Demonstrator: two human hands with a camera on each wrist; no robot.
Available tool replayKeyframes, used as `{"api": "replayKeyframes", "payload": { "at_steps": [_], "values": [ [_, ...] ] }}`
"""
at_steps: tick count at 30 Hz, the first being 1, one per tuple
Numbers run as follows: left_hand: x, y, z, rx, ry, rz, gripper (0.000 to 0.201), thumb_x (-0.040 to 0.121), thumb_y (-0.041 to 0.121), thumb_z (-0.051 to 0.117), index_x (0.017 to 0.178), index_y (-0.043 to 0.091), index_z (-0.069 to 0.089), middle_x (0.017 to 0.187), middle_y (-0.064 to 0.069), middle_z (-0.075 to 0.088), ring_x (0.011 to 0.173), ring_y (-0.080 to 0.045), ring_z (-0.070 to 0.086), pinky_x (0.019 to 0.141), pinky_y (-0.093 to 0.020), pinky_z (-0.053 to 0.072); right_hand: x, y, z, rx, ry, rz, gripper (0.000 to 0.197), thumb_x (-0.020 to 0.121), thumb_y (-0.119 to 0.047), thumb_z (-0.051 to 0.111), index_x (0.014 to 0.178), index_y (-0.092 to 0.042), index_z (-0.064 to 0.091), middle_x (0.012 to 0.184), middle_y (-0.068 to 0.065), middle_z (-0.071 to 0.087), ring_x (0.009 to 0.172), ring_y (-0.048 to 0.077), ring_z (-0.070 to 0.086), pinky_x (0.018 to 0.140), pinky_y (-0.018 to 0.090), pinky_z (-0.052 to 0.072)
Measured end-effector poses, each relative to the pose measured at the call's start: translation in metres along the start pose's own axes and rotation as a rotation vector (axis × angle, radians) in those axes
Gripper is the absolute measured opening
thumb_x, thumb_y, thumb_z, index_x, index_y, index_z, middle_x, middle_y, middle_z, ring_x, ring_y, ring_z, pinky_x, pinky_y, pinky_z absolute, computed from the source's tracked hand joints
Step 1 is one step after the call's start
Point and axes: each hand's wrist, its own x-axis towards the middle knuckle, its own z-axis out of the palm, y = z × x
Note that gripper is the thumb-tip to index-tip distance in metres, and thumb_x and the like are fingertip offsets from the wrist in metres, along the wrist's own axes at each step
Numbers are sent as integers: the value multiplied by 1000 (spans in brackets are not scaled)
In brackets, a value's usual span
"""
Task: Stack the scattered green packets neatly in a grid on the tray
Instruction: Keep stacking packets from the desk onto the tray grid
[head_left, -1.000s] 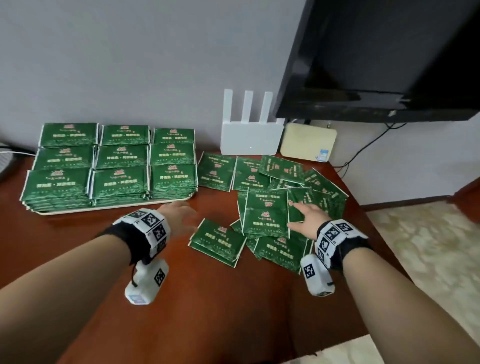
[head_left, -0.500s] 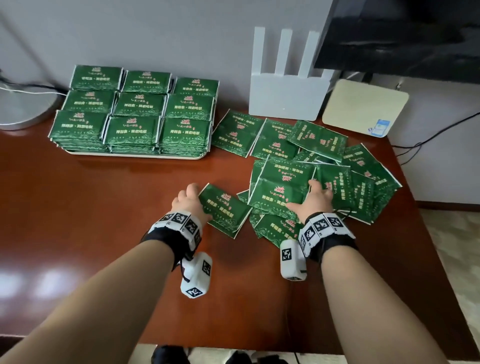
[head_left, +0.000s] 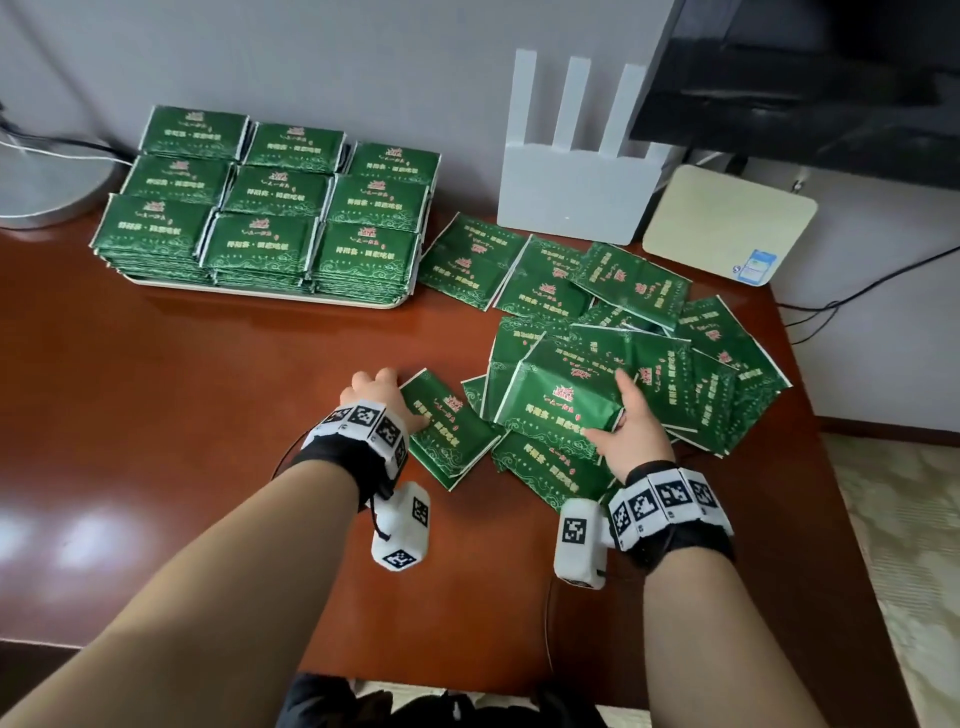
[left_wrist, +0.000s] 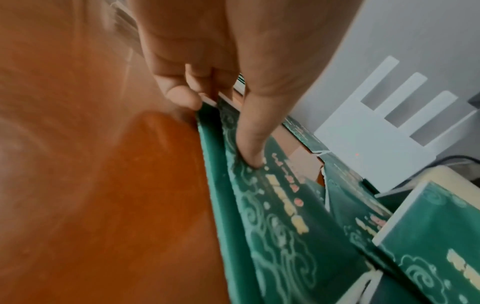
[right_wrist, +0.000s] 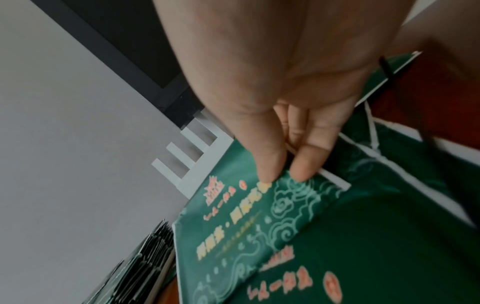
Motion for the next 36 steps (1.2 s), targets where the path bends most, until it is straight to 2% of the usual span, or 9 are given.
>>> {"api": "replayKeyframes", "payload": {
  "at_steps": [3,7,10,14,19,25,29,33,36],
  "values": [
    [2,3,-1,7,-55,11,69,77,33,72,133,15,37,124,-11,52,113,-30,52,96,-42,45,-2,4,-7,-28,1,-44,66,87,-8,59,143,-26,29,138,6,45,116,28,52,97,37,43],
    [1,1,-4,-44,-91,26,47,81,25,68,123,11,52,113,-10,63,101,-26,60,88,-36,50,-1,6,-15,-37,73,-85,41,87,-16,59,127,-19,51,113,12,59,88,24,57,76,26,43],
    [-5,-6,-14,-179,-89,35,34,85,17,64,117,12,55,109,-8,64,98,-24,62,79,-30,51,-2,-1,-22,-49,164,-105,31,88,-23,59,118,-14,60,119,13,51,96,24,50,84,29,40],
    [-21,-15,-36,-338,-4,48,35,86,12,62,119,10,51,113,-8,61,95,-22,59,72,-26,46,-4,-12,-33,-120,285,-145,38,87,-26,61,118,-4,60,130,14,46,121,30,41,98,33,35],
    [-33,-28,-53,-641,118,142,51,84,0,60,130,17,46,119,-5,60,108,-22,57,85,-27,44,-2,-18,-28,8,129,-177,39,90,-29,55,120,-5,54,120,12,59,109,29,55,90,35,42],
    [-36,-41,-27,-568,127,135,30,86,4,58,113,18,60,106,-7,63,85,-18,54,73,-22,39,-7,-12,-2,-18,45,-113,27,92,-17,52,118,-13,55,117,9,62,104,27,57,86,34,44],
    [-29,-46,-9,-506,151,123,30,88,9,57,118,15,57,111,-11,63,97,-25,57,73,-19,37,-8,-7,3,14,54,-120,20,91,-14,53,108,-20,60,115,5,62,103,23,57,88,34,45],
    [-21,-48,-3,-548,189,109,28,89,7,54,116,15,54,105,-12,61,84,-25,54,70,-23,37,-8,-11,5,-30,56,-132,21,92,-15,52,111,-16,61,115,5,62,104,24,56,87,32,43],
    [-18,-51,-1,-606,206,98,27,90,7,53,116,12,53,93,-6,55,79,-20,48,68,-23,35,-8,-13,5,-30,102,-155,20,93,-18,51,106,-7,62,108,9,64,90,25,55,80,31,43]
  ]
}}
